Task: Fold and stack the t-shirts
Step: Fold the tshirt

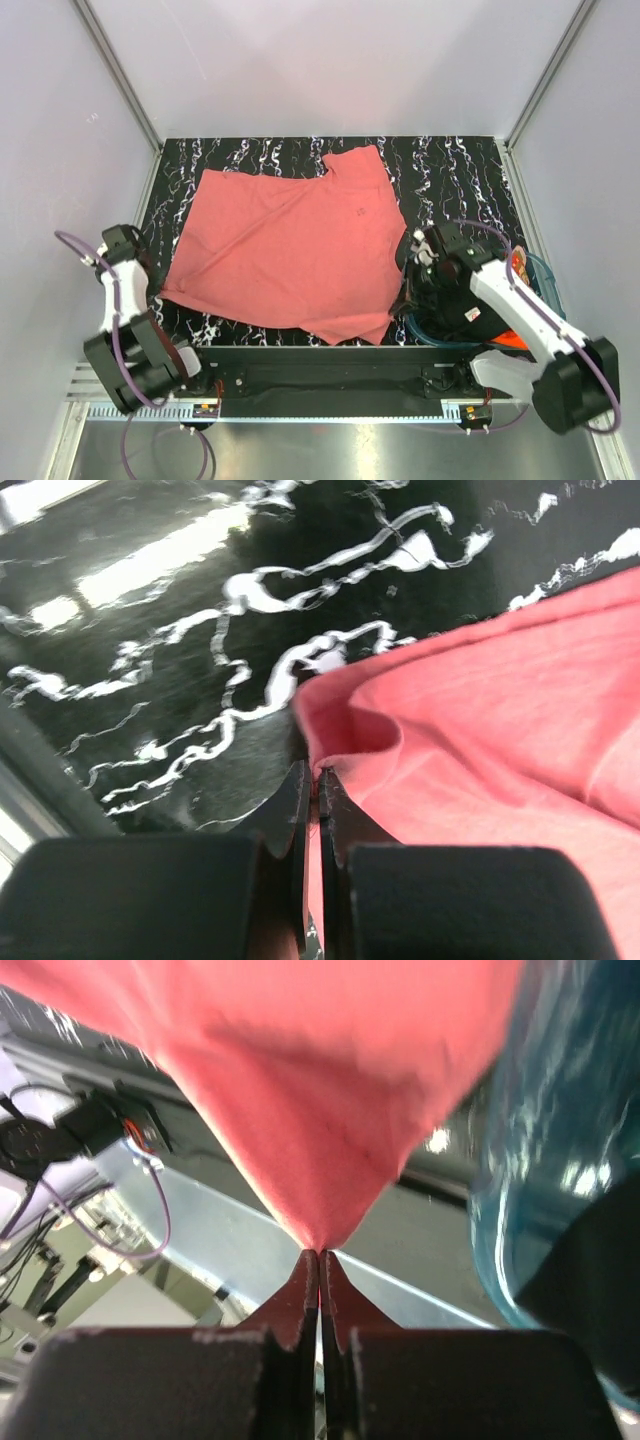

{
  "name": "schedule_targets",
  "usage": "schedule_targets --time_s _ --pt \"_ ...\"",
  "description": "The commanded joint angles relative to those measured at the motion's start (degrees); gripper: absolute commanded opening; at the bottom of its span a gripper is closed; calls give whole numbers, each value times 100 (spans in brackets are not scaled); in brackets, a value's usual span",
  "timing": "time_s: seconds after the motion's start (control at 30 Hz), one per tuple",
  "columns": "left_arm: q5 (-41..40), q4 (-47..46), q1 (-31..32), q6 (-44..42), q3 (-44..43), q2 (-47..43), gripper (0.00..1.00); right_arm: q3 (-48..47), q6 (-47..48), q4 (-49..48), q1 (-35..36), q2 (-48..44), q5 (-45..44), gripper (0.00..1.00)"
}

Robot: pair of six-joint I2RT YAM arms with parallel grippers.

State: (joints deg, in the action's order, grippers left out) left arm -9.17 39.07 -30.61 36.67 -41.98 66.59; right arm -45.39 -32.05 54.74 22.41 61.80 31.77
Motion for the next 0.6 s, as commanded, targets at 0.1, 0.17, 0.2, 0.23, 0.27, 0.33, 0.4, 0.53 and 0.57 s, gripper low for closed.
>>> schedule_targets --time_s 0.1,0.17,0.2,0.23,0.27,0.33,0.4,0.53,0.57 --pt "-93 -128 652 -274 -1189 1197 0 -1463 498 -236 -9 1176 -461 0" --pt "-85 -163 714 -239 -1347 1452 0 -1744 516 -288 -61 1562 -522 0" --pt "-85 -171 758 -221 -1496 1532 0 -2015 507 -323 -114 1676 -549 0" --pt "-76 -163 776 -204 -1593 1602 0 -2157 507 -324 -149 1921 -566 0" --pt "-94 -154 819 -195 -1690 1742 0 -2420 507 -332 -245 2037 -619 0" --pt "-103 -136 846 -168 -1979 1875 0 -2641 533 -341 -342 2369 -654 0" --pt "-120 -110 881 -151 -2182 2077 0 -3001 594 -385 -483 2660 -628 0" --pt "-120 39 934 -98 -2797 2455 0 -3722 744 -289 -676 3188 -655 0" --pt "-112 39 943 -89 -2868 2525 0 -3967 779 -228 -720 3293 -628 0"
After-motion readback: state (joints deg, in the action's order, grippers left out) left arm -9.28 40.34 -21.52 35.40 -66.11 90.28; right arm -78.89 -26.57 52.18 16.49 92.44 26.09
